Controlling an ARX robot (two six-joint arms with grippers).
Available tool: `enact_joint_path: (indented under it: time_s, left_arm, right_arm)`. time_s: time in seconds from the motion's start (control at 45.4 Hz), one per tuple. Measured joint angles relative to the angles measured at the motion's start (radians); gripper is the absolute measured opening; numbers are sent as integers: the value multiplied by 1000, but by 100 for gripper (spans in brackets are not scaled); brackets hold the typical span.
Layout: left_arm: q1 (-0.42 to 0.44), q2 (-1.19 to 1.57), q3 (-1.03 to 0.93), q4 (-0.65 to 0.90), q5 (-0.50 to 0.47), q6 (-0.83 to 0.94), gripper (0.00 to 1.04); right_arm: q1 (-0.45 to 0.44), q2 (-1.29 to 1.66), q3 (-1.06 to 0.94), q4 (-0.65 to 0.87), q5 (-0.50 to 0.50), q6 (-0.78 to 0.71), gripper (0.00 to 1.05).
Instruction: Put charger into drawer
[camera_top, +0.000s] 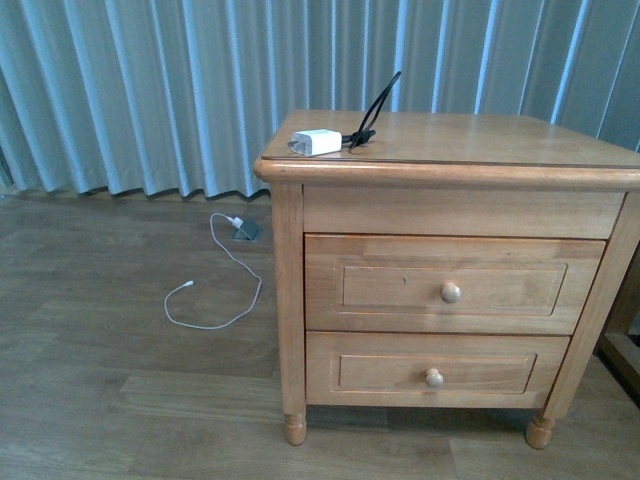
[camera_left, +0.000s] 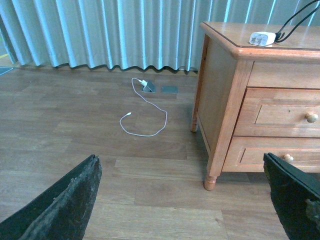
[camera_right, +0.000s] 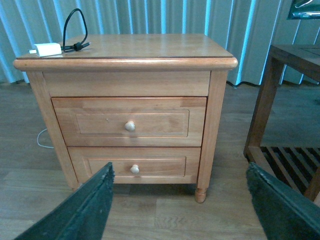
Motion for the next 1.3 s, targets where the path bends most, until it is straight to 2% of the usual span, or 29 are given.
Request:
enact_joint_path:
  time_s: [0.11,0.198,0.551,0.573,0.639,0.727,0.859,1.08,1.124,1.3]
  left_arm:
    - [0,0,0,0,0,0,99]
    - [0,0,0,0,0,0,99]
    - [0,0,0,0,0,0,99]
    - [0,0,0,0,0,0,99]
    - [0,0,0,0,0,0,99]
    - [0,0,0,0,0,0,99]
    - [0,0,0,0,0,0,99]
    - [0,0,0,0,0,0,99]
    - [0,0,0,0,0,0,99]
    - [0,0,0,0,0,0,99]
  right_arm:
    - [0,0,0,0,0,1,98]
    - [0,0,0,0,0,0,96]
    - [0,0,0,0,0,1,96]
    - [-2,1,0,-2,-9,-2,96]
    - [-29,17,5,-37,-123,-23,96]
    - [-13,82,14,-14,-140,-29,96]
    - [46,318,74,153,-92,-32,96]
    - [134,896,199,577,-19,-58,96]
    - [154,1086,254,683,-6,-73,96]
    - [201,1490,430,827,24,-112,96]
